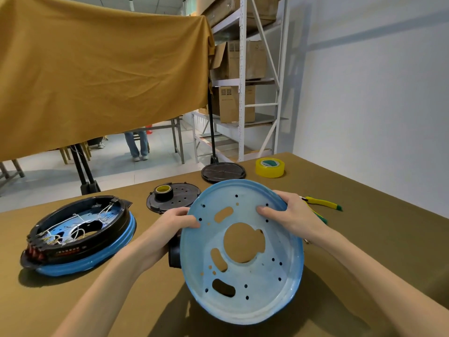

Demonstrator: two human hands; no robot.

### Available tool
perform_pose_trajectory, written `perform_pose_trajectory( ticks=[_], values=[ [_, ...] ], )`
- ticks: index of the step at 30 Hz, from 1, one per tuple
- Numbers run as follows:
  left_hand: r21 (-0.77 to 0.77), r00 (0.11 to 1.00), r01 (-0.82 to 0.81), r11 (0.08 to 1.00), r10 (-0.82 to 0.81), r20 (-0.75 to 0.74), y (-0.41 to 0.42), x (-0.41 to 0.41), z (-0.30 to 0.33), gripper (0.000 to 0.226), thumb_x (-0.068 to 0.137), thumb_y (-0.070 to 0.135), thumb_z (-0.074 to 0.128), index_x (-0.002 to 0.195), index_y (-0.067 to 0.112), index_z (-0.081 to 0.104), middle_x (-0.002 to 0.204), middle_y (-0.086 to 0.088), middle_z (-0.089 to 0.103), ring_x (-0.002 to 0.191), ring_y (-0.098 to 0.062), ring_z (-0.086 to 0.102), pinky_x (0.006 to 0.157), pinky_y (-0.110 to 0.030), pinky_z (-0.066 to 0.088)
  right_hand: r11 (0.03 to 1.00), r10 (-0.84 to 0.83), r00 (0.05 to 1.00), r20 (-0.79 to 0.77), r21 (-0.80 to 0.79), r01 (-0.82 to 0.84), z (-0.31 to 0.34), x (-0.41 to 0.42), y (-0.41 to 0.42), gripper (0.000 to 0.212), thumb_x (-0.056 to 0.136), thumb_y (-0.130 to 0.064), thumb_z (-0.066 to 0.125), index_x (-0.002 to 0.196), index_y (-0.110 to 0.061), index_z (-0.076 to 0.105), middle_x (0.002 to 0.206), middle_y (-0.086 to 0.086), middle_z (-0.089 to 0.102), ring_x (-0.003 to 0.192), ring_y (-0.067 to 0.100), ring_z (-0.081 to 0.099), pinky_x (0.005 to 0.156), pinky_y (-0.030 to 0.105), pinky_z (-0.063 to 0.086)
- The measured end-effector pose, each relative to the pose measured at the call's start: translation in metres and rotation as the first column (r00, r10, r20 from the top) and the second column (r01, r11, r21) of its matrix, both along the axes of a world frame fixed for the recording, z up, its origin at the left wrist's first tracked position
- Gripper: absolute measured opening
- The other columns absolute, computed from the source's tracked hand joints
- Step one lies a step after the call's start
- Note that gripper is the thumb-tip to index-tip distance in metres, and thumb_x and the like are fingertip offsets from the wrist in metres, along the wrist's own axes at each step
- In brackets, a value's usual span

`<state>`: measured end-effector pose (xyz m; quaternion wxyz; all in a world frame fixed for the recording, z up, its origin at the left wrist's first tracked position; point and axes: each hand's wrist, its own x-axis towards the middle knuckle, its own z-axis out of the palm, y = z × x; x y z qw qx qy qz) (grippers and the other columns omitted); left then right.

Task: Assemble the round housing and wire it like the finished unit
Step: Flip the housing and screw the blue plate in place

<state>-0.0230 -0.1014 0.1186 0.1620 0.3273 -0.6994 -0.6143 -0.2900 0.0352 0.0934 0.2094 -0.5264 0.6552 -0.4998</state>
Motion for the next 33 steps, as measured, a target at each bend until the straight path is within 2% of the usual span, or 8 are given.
perform_pose_trajectory(
  ticks=[4, 11, 16, 21, 24, 26, 29, 33],
  values=[
    [0.006, 0.998, -0.006, 1.0, 0.005, 0.058, -0.008, -0.005, 0.0, 0.019, 0.088, 0.027, 0.071, 0.103, 0.018, 0.08, 0.106, -0.005, 0.079, 0.096, -0.023, 0.076, 0.096, -0.043, 0.056, 0.999, 0.007, 0.999, -0.034, 0.032, -0.006, 0.004, -0.004, 0.0, 0.022, 0.094, -0.036, 0.072, 0.114, -0.026, 0.07, 0.1, -0.005, 0.078, 0.088, 0.016, 0.076, 0.078, 0.038, 0.064],
    [-0.05, 0.976, -0.067, 0.997, 0.075, 0.203, -0.018, -0.017, -0.008, 0.027, 0.101, 0.042, 0.057, 0.11, 0.021, 0.072, 0.096, 0.001, 0.08, 0.094, -0.021, 0.076, 0.095, -0.041, 0.057, 0.987, 0.008, 0.993, -0.115, 0.159, 0.011, 0.007, -0.003, -0.013, 0.024, 0.093, -0.038, 0.073, 0.115, -0.029, 0.069, 0.094, -0.012, 0.078, 0.084, 0.007, 0.075, 0.076, 0.031, 0.062],
    [-0.001, 0.978, -0.074, 0.997, 0.073, 0.193, -0.028, -0.019, -0.021, 0.028, 0.102, 0.041, 0.057, 0.112, 0.019, 0.07, 0.097, -0.002, 0.08, 0.085, -0.02, 0.078, 0.074, -0.032, 0.058, 0.973, -0.024, 0.978, -0.208, 0.22, 0.071, 0.005, -0.002, -0.019, 0.027, 0.093, -0.044, 0.071, 0.115, -0.03, 0.068, 0.099, -0.011, 0.075, 0.088, 0.006, 0.071, 0.08, 0.03, 0.058],
    [0.075, 0.952, -0.13, 0.989, 0.103, 0.289, -0.036, -0.015, -0.052, 0.032, 0.099, 0.044, 0.058, 0.112, 0.017, 0.068, 0.093, -0.005, 0.08, 0.083, -0.024, 0.078, 0.075, -0.036, 0.06, 0.913, -0.117, 0.946, -0.302, 0.342, 0.222, -0.013, -0.011, -0.023, 0.045, 0.1, -0.063, 0.046, 0.12, -0.026, 0.061, 0.107, -0.008, 0.066, 0.093, 0.006, 0.061, 0.07, 0.025, 0.047],
    [0.142, 0.94, -0.192, 0.971, 0.14, 0.311, -0.04, -0.007, -0.066, 0.029, 0.097, 0.041, 0.062, 0.111, 0.016, 0.066, 0.087, -0.008, 0.08, 0.076, -0.025, 0.078, 0.064, -0.033, 0.06, 0.883, -0.25, 0.922, -0.296, 0.321, 0.343, -0.03, -0.026, -0.016, 0.051, 0.106, -0.054, 0.036, 0.11, -0.014, 0.068, 0.098, 0.005, 0.073, 0.086, 0.019, 0.067, 0.074, 0.036, 0.051],
    [0.152, 0.936, -0.219, 0.964, 0.163, 0.312, -0.042, -0.005, -0.07, 0.03, 0.095, 0.041, 0.063, 0.113, 0.016, 0.066, 0.088, -0.008, 0.08, 0.076, -0.025, 0.078, 0.062, -0.032, 0.059, 0.857, -0.285, 0.888, -0.361, 0.319, 0.405, -0.042, -0.037, -0.01, 0.041, 0.108, -0.04, 0.041, 0.101, -0.012, 0.07, 0.091, 0.009, 0.074, 0.079, 0.024, 0.068, 0.068, 0.035, 0.049],
    [0.142, 0.931, -0.235, 0.962, 0.18, 0.317, -0.043, -0.006, -0.072, 0.032, 0.095, 0.04, 0.063, 0.116, 0.016, 0.066, 0.093, -0.01, 0.079, 0.085, -0.03, 0.077, 0.072, -0.037, 0.06, 0.824, -0.261, 0.847, -0.463, 0.35, 0.446, -0.055, -0.048, -0.003, 0.026, 0.103, -0.024, 0.048, 0.098, -0.017, 0.072, 0.085, 0.005, 0.074, 0.074, 0.022, 0.068, 0.066, 0.035, 0.051],
    [0.165, 0.933, -0.244, 0.956, 0.185, 0.309, -0.043, -0.005, -0.071, 0.036, 0.094, 0.038, 0.063, 0.12, 0.013, 0.065, 0.099, -0.015, 0.078, 0.092, -0.035, 0.075, 0.079, -0.041, 0.061, 0.799, -0.208, 0.844, -0.494, 0.412, 0.438, -0.059, -0.054, 0.005, 0.026, 0.099, -0.016, 0.051, 0.105, -0.019, 0.076, 0.1, 0.007, 0.076, 0.092, 0.023, 0.07, 0.085, 0.039, 0.057]
  ],
)
